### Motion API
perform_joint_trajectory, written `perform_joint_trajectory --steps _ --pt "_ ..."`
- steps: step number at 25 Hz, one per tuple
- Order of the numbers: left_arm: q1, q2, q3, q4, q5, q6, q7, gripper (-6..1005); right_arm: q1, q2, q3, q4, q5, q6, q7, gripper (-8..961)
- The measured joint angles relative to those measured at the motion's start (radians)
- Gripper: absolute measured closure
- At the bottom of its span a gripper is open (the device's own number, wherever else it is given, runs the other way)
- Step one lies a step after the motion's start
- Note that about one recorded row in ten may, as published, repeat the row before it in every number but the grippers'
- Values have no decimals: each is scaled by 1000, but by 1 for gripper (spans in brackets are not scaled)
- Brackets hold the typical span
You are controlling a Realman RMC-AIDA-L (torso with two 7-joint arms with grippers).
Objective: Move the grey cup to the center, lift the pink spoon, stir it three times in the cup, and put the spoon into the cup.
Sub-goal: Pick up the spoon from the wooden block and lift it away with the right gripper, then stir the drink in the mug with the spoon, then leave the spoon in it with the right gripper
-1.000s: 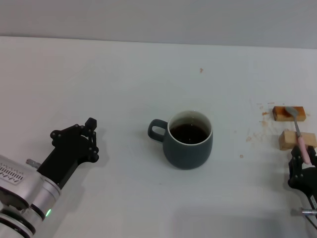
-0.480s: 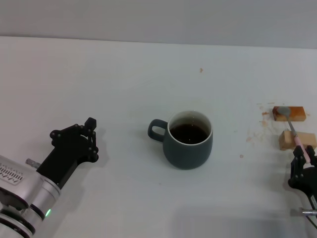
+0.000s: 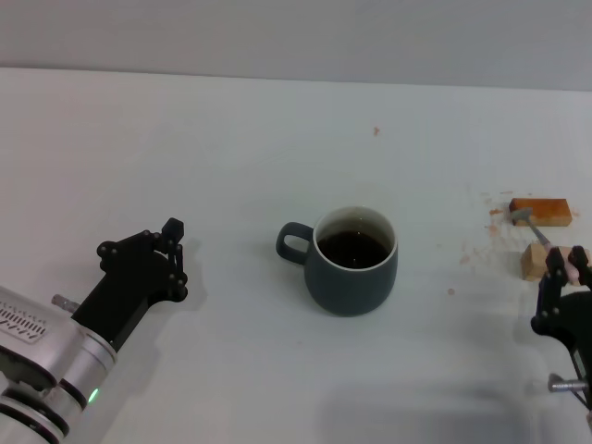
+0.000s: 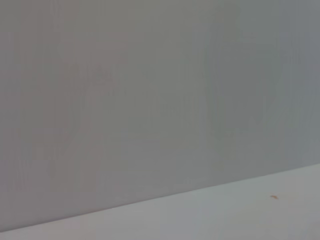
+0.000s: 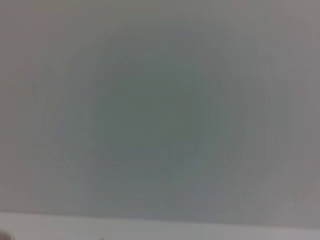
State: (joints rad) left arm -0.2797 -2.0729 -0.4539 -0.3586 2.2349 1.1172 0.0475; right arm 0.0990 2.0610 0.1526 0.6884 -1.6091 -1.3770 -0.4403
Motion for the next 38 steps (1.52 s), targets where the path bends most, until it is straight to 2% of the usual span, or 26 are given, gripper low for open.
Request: perform_joint_trajectory --steps 2,6,13,15,19,22,25,34,38 --pt "-1 -1 0 0 0 0 0 1001 3 -19 2 51 0 -11 -44 925" --pt "-1 -1 0 0 0 1 0 1001 15 -74 6 169 1 -36 -123 926" --pt "-1 -1 0 -1 0 4 0 1001 29 -155 28 389 -6 -75 -321 928" --pt "-1 0 0 -1 0 6 0 1001 36 -171 29 438 -13 -78 -372 937" --pt "-1 1 0 -2 0 7 0 1001 45 -184 41 511 -59 -79 -434 950" --pt "-2 1 0 -2 0 7 0 1001 55 -184 55 534 -92 -66 -440 951" --pt "-3 1 0 -2 0 7 0 1001 82 -174 57 541 -105 -51 -441 952" --pt "-8 0 -3 0 0 7 0 1001 184 -112 61 512 -127 27 -427 953" --pt "-9 -1 -5 0 0 7 0 1001 219 -76 65 478 -130 44 -416 952"
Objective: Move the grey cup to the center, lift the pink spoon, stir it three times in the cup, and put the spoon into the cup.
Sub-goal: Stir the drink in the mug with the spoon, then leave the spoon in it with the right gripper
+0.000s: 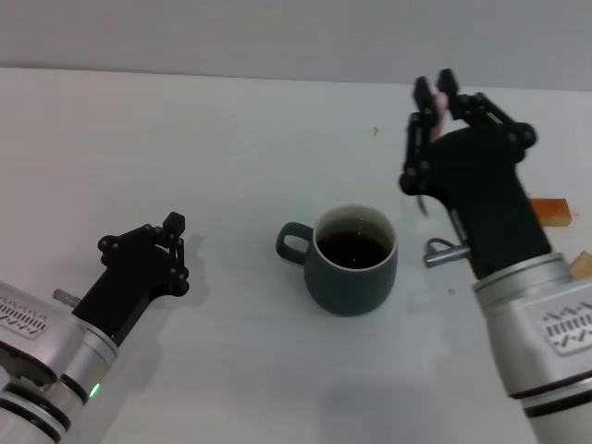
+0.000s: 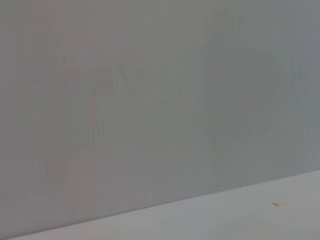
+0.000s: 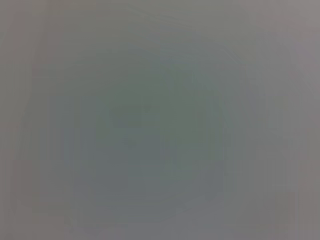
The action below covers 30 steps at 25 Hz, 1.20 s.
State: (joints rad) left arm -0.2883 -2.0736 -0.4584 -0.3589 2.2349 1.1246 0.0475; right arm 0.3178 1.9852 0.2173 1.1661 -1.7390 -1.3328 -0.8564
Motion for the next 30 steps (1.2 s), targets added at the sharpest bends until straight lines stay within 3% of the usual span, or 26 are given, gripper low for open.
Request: perform_joint_trajectory --steps 5,10,15,30 --pt "0 0 0 0 0 0 0 1001 24 22 19 -26 -44 65 64 953" --pt "-1 0 -2 0 0 0 0 1001 7 68 44 -77 -123 81 87 953" --pt "-2 1 -2 -1 0 5 0 1001 5 87 45 -103 -130 109 110 952" --pt "6 3 -3 0 -7 35 0 1001 74 95 46 -278 -131 204 367 952"
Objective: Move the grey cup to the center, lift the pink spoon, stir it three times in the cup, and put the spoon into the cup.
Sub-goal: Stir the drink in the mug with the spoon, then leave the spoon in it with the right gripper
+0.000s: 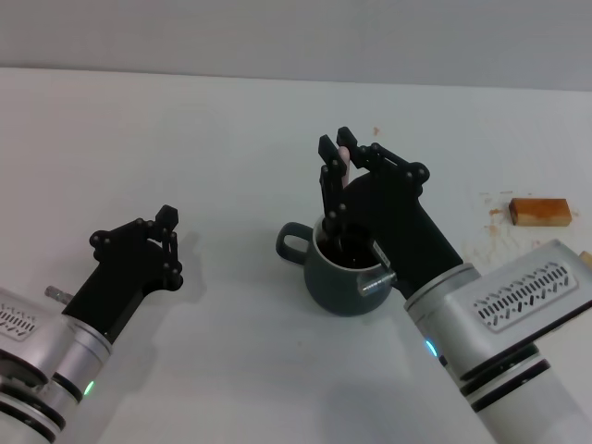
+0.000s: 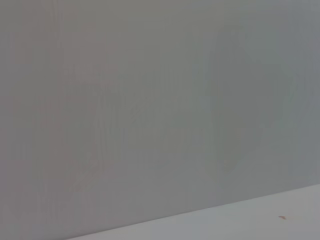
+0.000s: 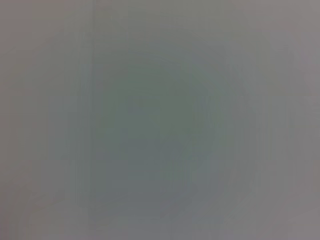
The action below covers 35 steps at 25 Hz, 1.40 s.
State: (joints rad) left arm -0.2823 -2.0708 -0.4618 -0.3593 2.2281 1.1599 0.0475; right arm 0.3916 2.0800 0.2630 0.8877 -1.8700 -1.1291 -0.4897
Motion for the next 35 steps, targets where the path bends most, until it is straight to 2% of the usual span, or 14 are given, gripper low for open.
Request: perform_joint_trajectory --steps 6,18,27,35 --pt "-4 -1 0 3 -1 -1 0 1001 5 -5 15 -23 0 -7 4 953" --pt "-6 -2 2 7 3 -7 0 1001 -114 -8 18 2 -62 -30 -4 952" --pt "-2 -2 2 8 7 -5 0 1001 -69 -2 -3 27 -64 21 -4 953" --pt "-2 -2 0 7 6 -2 0 1001 -23 -3 44 -7 -64 46 -1 952"
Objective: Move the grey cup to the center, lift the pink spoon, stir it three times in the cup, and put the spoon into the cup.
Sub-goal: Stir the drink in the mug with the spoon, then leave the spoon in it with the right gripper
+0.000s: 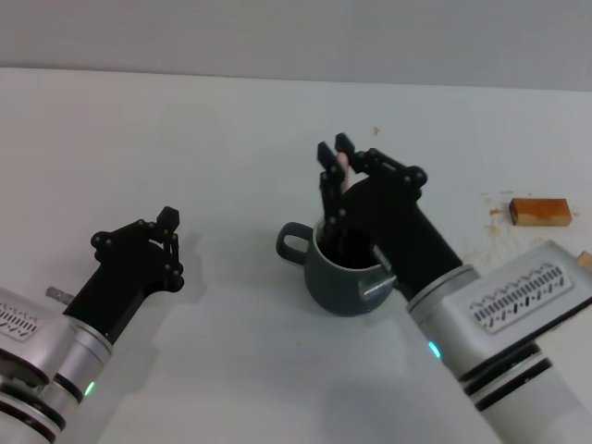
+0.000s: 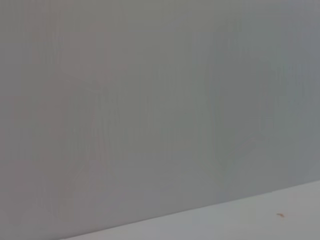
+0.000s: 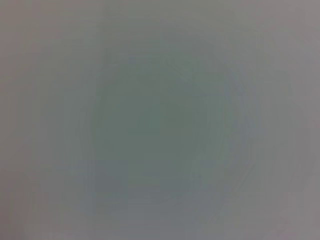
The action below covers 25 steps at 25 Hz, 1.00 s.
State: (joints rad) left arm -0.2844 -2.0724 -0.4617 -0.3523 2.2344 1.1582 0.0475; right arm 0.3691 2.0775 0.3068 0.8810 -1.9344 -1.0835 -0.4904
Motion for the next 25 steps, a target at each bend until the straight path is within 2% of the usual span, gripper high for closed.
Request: perform_joint_trajectory --steps 4,9,15,19,25 --pt "-5 0 0 -2 0 0 0 1001 -11 -8 31 -10 0 -1 -2 952" --pt "-12 0 0 1 0 -5 0 1001 -67 -13 43 2 -1 -8 -4 953" --pt "-17 -1 6 2 0 -9 0 1001 -115 -7 37 37 -57 14 -4 953" --pt "-18 -1 7 2 0 -11 0 1001 -107 -3 30 67 -69 63 -5 952" --pt "-17 -2 7 1 -1 -12 0 1001 -42 2 34 36 -74 99 -2 953"
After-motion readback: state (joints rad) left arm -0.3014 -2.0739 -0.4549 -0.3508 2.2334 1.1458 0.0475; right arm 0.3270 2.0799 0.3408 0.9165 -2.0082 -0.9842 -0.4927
